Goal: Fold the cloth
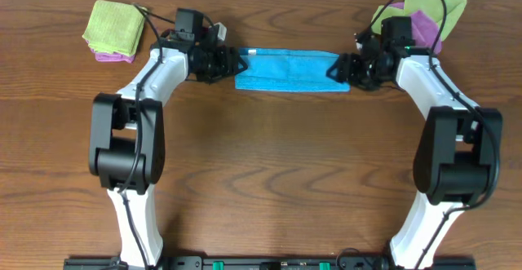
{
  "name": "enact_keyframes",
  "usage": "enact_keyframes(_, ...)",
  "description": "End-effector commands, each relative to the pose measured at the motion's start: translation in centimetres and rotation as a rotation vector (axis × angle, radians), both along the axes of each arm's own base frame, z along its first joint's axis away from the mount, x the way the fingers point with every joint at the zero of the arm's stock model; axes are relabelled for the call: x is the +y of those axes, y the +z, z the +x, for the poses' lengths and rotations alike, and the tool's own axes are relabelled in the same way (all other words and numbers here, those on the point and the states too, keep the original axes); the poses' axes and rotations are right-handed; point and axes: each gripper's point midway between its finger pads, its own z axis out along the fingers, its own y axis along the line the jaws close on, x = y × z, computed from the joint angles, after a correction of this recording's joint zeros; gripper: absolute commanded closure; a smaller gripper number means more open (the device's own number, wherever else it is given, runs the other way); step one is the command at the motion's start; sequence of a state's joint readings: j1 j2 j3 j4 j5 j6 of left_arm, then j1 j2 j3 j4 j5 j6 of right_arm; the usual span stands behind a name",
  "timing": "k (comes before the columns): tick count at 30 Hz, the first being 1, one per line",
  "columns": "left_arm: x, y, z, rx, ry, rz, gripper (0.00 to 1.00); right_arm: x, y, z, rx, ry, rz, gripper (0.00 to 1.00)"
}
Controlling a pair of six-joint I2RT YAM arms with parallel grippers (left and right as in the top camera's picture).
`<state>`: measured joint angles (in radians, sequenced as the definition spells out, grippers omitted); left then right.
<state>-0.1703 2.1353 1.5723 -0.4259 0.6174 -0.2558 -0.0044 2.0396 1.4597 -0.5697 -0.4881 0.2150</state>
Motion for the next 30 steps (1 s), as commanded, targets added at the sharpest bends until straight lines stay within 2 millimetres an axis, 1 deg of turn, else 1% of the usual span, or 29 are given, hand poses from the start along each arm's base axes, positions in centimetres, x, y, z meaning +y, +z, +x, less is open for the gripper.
enact_keyframes(1, 0.1, 4.1, 1.3, -0.185, -0.019, 0.136, 0.94, -1.2, 5.2, 2.0, -0.172, -0.015, -0.110, 0.99)
enact_keyframes(3, -0.4, 3.7, 1.8, -0.229, -0.013, 0.214, 0.94, -1.4, 5.1, 2.7, -0.196, -0.037, -0.189, 0.99)
enact_keyframes(5, -1.1, 2.6, 2.0, -0.242, -0.010, 0.280, 0.94, -1.1, 4.2, 2.8, -0.190, -0.036, -0.224, 0.99)
enact_keyframes(7, -1.8, 1.0, 2.0, -0.239, -0.012, 0.329, 0.94, -0.4, 3.0, 2.9, -0.176, -0.023, -0.242, 0.99)
enact_keyframes(11, -2.4, -2.0, 1.7, -0.213, -0.019, 0.400, 0.95, 0.6, -0.1, 2.7, -0.127, 0.000, -0.269, 0.99)
enact_keyframes(13, -2.5, -3.0, 1.8, -0.207, -0.020, 0.414, 0.94, 0.9, -1.5, 2.5, -0.100, 0.010, -0.279, 0.99)
enact_keyframes(16, -2.0, -3.6, 1.9, -0.203, -0.007, 0.443, 0.94, 0.9, -3.1, 2.4, -0.073, 0.009, -0.298, 0.99)
enact_keyframes(19, -1.5, -4.1, 2.1, -0.202, 0.006, 0.470, 0.94, 0.8, -4.2, 2.3, -0.055, 0.009, -0.306, 0.99)
enact_keyframes(22, -1.5, -4.5, 2.1, -0.197, 0.004, 0.472, 0.94, 0.7, -5.3, 2.1, -0.035, 0.011, -0.316, 0.99)
enact_keyframes(24, -1.4, -5.2, 1.9, -0.184, 0.001, 0.476, 0.94, 0.6, -5.7, 2.0, -0.024, 0.009, -0.324, 0.99)
enact_keyframes(26, -1.5, -6.4, 1.6, -0.158, -0.006, 0.479, 0.94, 0.6, -6.2, 1.8, -0.014, 0.012, -0.327, 0.99)
enact_keyframes(30, -1.5, -7.6, 1.0, -0.123, -0.020, 0.481, 0.94, 0.7, -6.4, 1.4, 0.001, 0.018, -0.330, 0.99)
